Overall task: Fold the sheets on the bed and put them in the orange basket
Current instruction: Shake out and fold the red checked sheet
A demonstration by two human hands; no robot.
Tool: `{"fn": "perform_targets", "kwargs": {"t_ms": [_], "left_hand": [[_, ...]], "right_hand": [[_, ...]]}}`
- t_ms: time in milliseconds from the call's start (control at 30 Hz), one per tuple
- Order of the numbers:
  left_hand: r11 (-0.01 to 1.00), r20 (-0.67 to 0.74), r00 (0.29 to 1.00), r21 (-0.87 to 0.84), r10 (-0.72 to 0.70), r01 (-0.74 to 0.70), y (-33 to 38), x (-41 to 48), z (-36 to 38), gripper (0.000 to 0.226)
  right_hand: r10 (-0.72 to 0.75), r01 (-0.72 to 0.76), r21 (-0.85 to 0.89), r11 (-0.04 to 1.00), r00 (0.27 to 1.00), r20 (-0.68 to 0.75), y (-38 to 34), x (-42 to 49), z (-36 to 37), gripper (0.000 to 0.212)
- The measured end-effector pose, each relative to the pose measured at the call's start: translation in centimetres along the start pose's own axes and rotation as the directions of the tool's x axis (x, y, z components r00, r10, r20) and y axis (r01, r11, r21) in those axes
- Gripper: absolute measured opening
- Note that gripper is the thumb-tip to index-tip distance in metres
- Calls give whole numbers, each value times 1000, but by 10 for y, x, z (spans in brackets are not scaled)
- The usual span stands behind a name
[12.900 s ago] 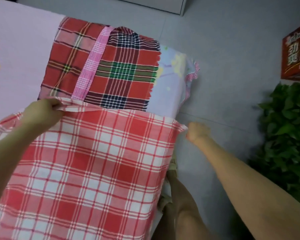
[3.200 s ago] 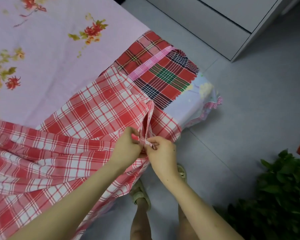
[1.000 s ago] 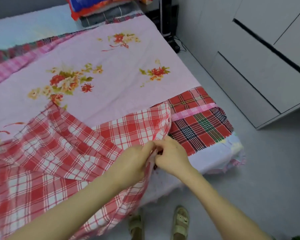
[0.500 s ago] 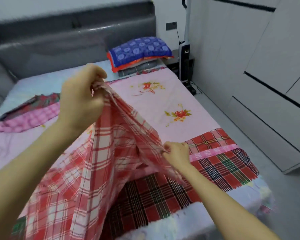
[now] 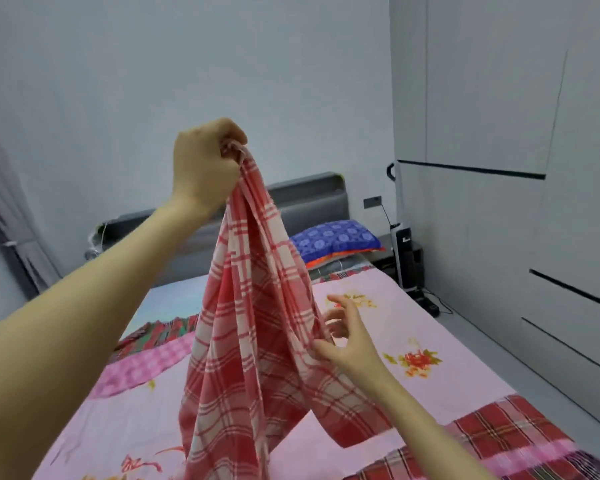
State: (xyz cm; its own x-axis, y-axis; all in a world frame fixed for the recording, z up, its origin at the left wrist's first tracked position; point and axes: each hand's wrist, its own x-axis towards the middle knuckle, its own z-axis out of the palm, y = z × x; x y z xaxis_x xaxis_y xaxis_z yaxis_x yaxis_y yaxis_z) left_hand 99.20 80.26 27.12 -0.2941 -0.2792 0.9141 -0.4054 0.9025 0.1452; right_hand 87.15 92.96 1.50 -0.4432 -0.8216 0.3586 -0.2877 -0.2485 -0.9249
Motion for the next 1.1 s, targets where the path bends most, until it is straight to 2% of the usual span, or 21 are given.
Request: {"fn": "perform_targets", "kwargs": {"t_ms": [67, 167, 233, 367, 400, 500, 633, 767, 967, 1100], "left_hand": [[1000, -52, 999, 0, -13, 13, -4, 16, -12, 33], [997, -89, 993, 6, -73, 74, -12, 26, -20, 33], [994, -84, 991, 12, -104, 105, -15, 25, -20, 33], [988, -34, 988, 24, -153, 154, -15, 15, -13, 32], [988, -25, 988, 23, -152, 153, -13, 11, -11, 31], [989, 18, 989, 40, -144, 144, -8, 1, -3, 30], [990, 63, 989, 65, -131, 127, -3, -11, 5, 30], [987, 69, 986, 63, -153, 149, 2, -19, 9, 32], [979, 53, 978, 38, -203, 201, 9, -27, 13, 35], [975, 51, 974, 34, -221, 220, 14, -32, 16, 34]], "right_hand": [[-137, 136, 16, 991, 991, 11, -37, 11, 1, 63], [-282, 284, -15, 959, 956, 75, -78, 19, 4, 39], [-319, 320, -43, 946, 947, 45, -89, 26, 14, 30], [-358, 299, -357, 885, 927, -113, -93, 51, 34, 35], [-342, 267, -390, 881, 930, -135, -95, 55, 36, 38], [-214, 147, -350, 925, 963, -163, -103, 60, 39, 41], [-232, 160, -375, 913, 960, -155, -109, 54, 43, 40], [-226, 139, -475, 869, 965, -132, -100, 51, 49, 30], [-144, 59, -559, 827, 984, -108, -80, 46, 62, 37], [-63, -19, -543, 840, 989, -132, -62, 45, 68, 27]]}}
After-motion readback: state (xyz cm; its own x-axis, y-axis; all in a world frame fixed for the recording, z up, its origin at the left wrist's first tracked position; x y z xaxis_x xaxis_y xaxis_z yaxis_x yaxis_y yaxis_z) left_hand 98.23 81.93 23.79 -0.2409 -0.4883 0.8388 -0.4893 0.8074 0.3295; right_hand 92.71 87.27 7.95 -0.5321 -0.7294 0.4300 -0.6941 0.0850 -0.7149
